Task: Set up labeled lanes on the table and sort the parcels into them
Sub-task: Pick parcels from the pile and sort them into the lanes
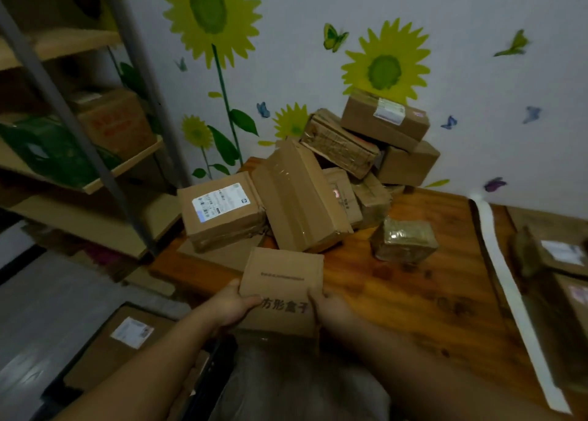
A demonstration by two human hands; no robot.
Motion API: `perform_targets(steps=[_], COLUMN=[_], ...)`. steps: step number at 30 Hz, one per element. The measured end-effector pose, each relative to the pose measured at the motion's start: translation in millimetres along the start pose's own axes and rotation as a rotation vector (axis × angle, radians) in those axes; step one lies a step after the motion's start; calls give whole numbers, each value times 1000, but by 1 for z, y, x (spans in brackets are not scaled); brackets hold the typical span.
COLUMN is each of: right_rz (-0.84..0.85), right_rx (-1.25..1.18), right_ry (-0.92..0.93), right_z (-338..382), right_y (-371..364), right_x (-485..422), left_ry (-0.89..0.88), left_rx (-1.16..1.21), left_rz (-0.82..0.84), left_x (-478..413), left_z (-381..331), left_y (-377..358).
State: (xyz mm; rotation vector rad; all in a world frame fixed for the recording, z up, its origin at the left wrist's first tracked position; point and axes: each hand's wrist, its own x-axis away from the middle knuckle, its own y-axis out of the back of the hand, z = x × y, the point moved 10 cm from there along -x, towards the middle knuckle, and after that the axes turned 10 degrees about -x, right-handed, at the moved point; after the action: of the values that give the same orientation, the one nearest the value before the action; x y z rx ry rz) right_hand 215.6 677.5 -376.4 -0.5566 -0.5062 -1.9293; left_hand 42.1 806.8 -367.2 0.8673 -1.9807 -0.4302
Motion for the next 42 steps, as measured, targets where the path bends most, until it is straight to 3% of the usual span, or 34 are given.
perform_targets(steps=[4,8,12,17,20,23,29,37,42], right_rz=[-199,-308,-274,-290,-369,-470,-596,-782,-747], right_rx=[-212,-224,-329,-428,-494,-474,-379,-335,-222], right_ry=[53,138,120,246,336,449,585,690,685], right_z=[6,20,23,37,35,28,-2,-43,-57], right_y=[21,55,80,120,157,201,294,400,439], right_x=[36,79,118,167,197,236,307,381,394], left_ry=[-106,-240,-408,-574,-661,-650,-702,-817,-893], left_rx=[106,174,200,3,-13,117,256,340,228], left_rz=[-52,-26,-3,-89,-20,158,281,360,401], left_x=[21,50,89,136,169,202,251,308,319], left_z=[-20,-52,-95,-159,-201,-232,-285,-363,-404], left_y=[10,15,7,-9,-50,-105,-195,-299,-351])
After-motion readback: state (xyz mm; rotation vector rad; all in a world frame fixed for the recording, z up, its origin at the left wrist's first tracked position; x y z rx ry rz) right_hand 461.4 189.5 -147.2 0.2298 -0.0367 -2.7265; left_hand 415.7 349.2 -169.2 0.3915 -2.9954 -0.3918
